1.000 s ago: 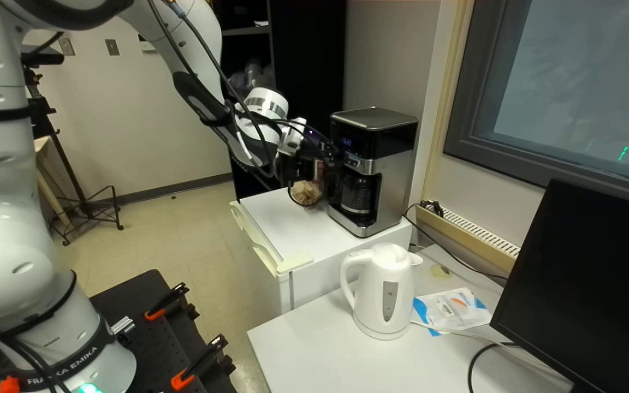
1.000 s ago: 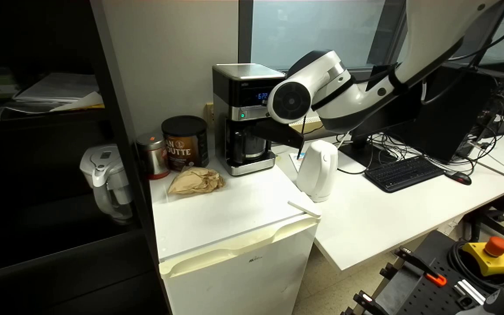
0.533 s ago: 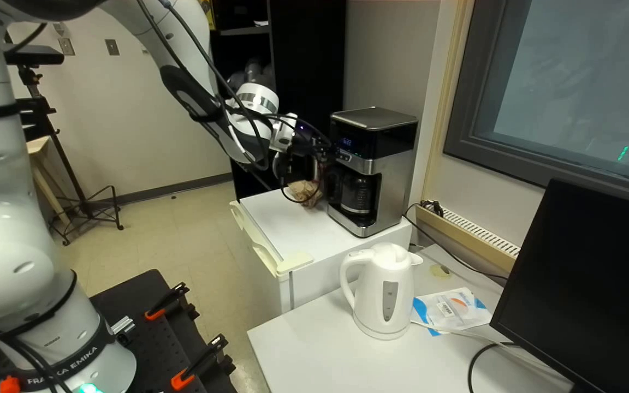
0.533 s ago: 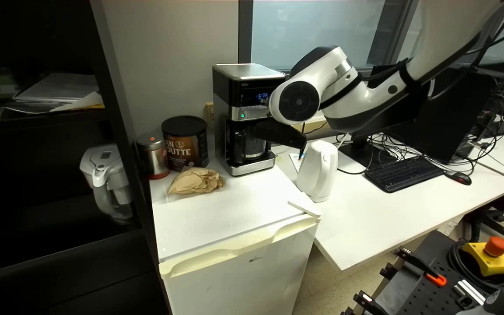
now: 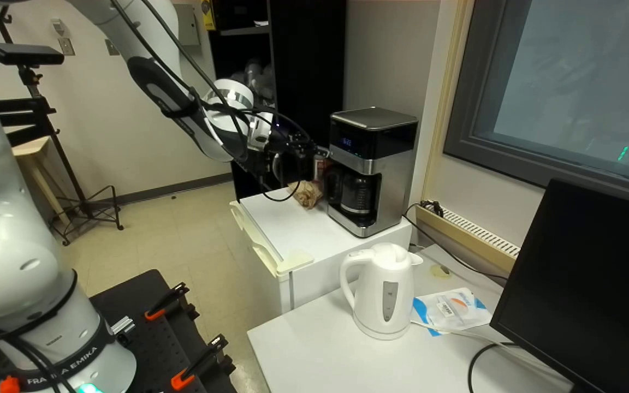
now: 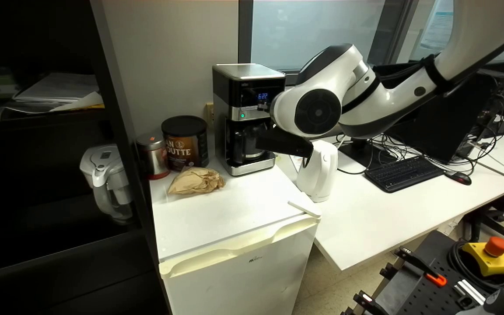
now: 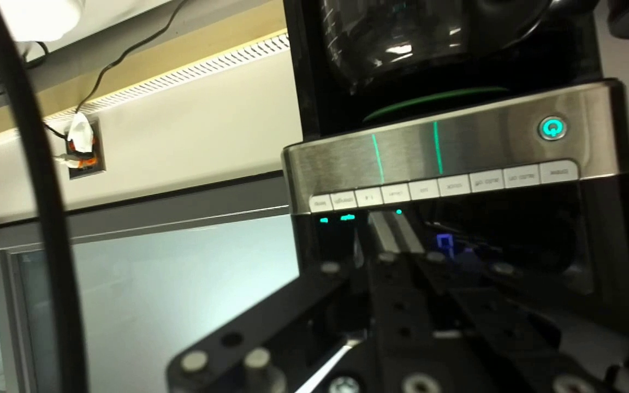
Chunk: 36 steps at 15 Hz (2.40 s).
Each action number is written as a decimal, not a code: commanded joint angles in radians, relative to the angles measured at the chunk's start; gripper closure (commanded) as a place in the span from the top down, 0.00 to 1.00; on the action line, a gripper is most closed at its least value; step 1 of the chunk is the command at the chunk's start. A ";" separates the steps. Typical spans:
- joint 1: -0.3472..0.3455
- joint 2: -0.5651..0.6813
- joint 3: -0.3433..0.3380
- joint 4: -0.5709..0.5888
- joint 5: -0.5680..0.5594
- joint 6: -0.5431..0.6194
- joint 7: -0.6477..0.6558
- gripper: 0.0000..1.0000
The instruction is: Press the buttons on the coffee making machine
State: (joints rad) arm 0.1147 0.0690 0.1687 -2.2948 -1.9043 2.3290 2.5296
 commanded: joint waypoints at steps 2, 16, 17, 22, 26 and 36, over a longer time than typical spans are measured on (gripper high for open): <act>0.034 -0.018 0.019 -0.016 -0.041 -0.001 0.017 0.00; 0.043 0.081 0.024 0.077 -0.032 -0.003 -0.013 0.00; 0.042 0.092 0.024 0.087 -0.030 -0.005 -0.016 0.00; 0.035 0.144 0.020 0.139 -0.020 -0.009 -0.031 0.00; 0.027 0.182 0.018 0.179 -0.014 -0.015 -0.048 0.00; 0.016 0.238 0.016 0.242 -0.001 -0.027 -0.077 0.00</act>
State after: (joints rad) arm 0.1313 0.2785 0.1855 -2.0934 -1.9217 2.3152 2.4868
